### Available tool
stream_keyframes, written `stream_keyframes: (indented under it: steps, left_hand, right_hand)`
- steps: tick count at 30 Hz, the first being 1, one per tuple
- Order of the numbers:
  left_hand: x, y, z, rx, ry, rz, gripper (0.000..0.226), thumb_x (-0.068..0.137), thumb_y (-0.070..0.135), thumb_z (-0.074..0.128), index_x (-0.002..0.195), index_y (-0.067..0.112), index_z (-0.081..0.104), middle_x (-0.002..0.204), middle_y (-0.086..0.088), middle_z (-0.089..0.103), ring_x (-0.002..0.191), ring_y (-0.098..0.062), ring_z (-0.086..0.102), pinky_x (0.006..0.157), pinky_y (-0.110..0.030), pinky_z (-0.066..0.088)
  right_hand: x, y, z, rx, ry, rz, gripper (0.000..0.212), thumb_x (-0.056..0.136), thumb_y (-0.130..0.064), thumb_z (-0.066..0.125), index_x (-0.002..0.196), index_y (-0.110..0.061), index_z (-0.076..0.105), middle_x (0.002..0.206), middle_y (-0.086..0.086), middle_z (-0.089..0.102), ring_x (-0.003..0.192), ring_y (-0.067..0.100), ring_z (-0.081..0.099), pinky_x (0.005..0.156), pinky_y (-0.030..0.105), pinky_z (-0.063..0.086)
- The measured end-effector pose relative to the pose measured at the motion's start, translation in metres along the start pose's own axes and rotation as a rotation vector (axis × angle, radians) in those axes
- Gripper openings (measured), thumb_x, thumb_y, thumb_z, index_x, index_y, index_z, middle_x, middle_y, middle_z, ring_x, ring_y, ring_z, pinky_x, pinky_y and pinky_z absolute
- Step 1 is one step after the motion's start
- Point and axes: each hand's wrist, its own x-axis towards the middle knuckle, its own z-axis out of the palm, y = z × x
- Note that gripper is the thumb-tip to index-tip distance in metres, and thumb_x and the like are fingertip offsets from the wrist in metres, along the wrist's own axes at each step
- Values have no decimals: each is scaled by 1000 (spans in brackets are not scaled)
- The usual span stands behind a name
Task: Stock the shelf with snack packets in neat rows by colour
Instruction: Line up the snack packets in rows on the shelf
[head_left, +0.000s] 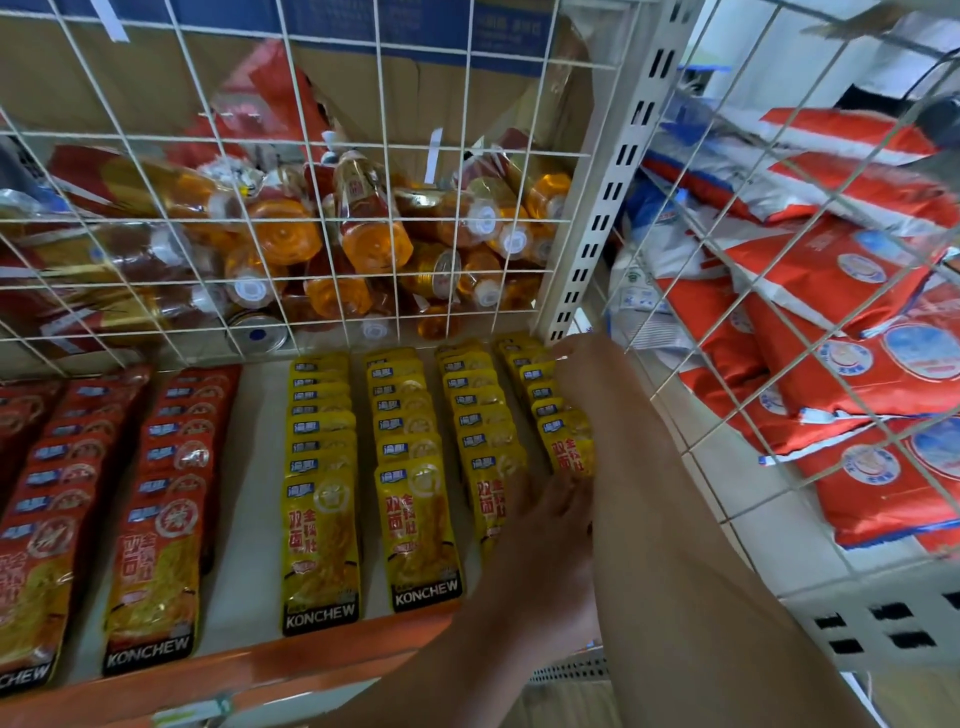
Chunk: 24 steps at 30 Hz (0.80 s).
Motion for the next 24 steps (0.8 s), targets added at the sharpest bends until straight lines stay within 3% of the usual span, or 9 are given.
stream_keyframes:
  steps: [10, 18, 24]
  left_hand:
    - [-2, -2, 3, 13, 87, 18, 42, 84, 37, 54, 124, 22, 58, 113, -3, 57, 111, -31, 57, 98, -62, 41]
    - [-2, -2, 4, 43, 28, -7, 45, 85, 37, 60, 127, 21, 61, 116, -4, 59, 114, -32, 53, 99, -59, 39]
    - [-4, -1, -1, 38, 52, 4, 47, 80, 34, 66, 125, 20, 62, 108, -3, 57, 106, -30, 54, 99, -56, 39]
  right_hand:
    - [1, 1, 3, -149, -71, 2, 35, 103, -6, 39, 129, 0, 62, 130, 21, 60, 119, 36, 58, 98, 37, 50]
    - [4, 6, 5, -90, -50, 25, 32, 98, -3, 40, 117, 0, 66, 116, 20, 66, 107, 35, 64, 92, 40, 55]
    - [4, 8, 7, -79, -64, 15, 34, 98, -1, 41, 121, -1, 66, 120, 20, 64, 111, 35, 62, 94, 41, 54]
